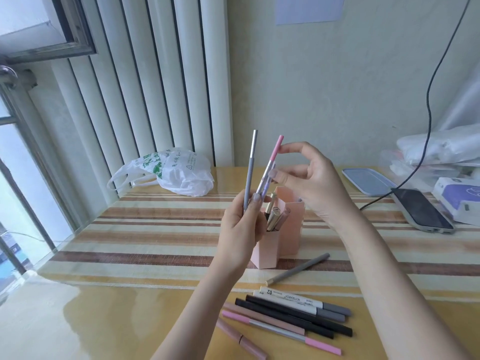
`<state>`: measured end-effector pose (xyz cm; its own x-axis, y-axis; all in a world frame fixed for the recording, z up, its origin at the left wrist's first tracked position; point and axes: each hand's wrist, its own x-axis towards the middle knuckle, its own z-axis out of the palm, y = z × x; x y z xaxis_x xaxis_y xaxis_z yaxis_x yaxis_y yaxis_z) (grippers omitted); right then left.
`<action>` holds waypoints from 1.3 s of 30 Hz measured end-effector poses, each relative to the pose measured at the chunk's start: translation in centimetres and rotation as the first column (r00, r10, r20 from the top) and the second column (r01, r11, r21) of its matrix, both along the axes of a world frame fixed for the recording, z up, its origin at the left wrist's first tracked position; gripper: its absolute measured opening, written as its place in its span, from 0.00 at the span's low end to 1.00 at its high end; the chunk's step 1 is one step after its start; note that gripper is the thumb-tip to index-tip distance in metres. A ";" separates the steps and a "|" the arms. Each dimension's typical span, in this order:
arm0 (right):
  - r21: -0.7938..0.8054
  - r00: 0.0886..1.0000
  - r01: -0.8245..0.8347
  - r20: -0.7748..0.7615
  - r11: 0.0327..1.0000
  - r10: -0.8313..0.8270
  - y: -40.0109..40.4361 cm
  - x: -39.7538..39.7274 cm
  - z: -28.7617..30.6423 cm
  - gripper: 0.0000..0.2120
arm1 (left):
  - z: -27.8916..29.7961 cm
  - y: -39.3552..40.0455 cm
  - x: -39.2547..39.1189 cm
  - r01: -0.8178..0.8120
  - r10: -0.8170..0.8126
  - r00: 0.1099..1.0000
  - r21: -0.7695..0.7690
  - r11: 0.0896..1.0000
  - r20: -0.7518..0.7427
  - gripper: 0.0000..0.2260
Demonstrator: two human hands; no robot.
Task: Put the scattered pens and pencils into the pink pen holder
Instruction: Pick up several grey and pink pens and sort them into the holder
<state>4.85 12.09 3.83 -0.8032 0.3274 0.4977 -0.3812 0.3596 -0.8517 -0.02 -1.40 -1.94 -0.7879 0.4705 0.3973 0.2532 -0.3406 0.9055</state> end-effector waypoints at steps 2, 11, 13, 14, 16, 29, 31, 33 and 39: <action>0.001 1.000 0.016 -0.015 1.000 -0.016 -0.2 -0.2 0.0 0.14 | -0.1 0.0 0.1 0.002 -0.002 0.999 -0.015 1.000 0.034 0.11; -0.228 0.731 0.365 -0.530 0.903 -0.429 1.9 1.8 2.2 0.09 | 0.0 -0.7 -0.7 -0.161 0.164 0.986 -0.057 0.985 0.041 0.10; -0.216 0.630 0.475 -0.594 0.853 -0.501 2.4 2.0 2.1 0.10 | 0.0 -0.6 -0.7 -0.151 0.154 0.987 -0.054 0.987 0.056 0.09; -0.199 0.597 0.529 -0.603 0.825 -0.529 2.5 1.9 2.0 0.10 | 0.0 -0.5 -0.7 -0.138 0.141 0.988 -0.048 0.989 0.064 0.09; -0.110 0.611 0.610 -0.565 0.784 -0.555 2.5 1.4 1.3 0.10 | 0.0 -0.5 -0.6 -0.124 0.127 0.989 -0.038 0.992 0.070 0.09; 0.429 0.885 0.456 -0.124 0.780 -0.449 2.4 0.1 -1.3 0.04 | -0.1 -0.5 -0.6 -0.155 0.154 0.988 -0.053 0.987 -0.025 0.06; 0.360 0.911 0.410 -0.132 0.838 -0.390 1.8 0.2 -0.7 0.09 | 0.0 -0.5 -0.5 -0.146 0.144 0.988 -0.032 0.989 -0.063 0.06; 0.293 0.939 0.343 -0.112 0.893 -0.324 0.8 0.3 -0.3 0.12 | 0.1 -0.4 -0.4 -0.126 0.123 0.987 -0.030 0.992 -0.103 0.07; 0.086 0.976 0.191 -0.121 0.978 -0.180 -0.7 -0.2 0.1 0.08 | -0.2 -0.4 -0.7 -0.079 0.067 0.986 -0.076 0.994 -0.153 0.08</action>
<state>4.70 11.43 3.93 -0.6703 0.4112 0.6177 -0.3910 0.5117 -0.7650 -0.68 -1.82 -2.14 -0.7554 0.4497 0.4766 0.4100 -0.2430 0.8791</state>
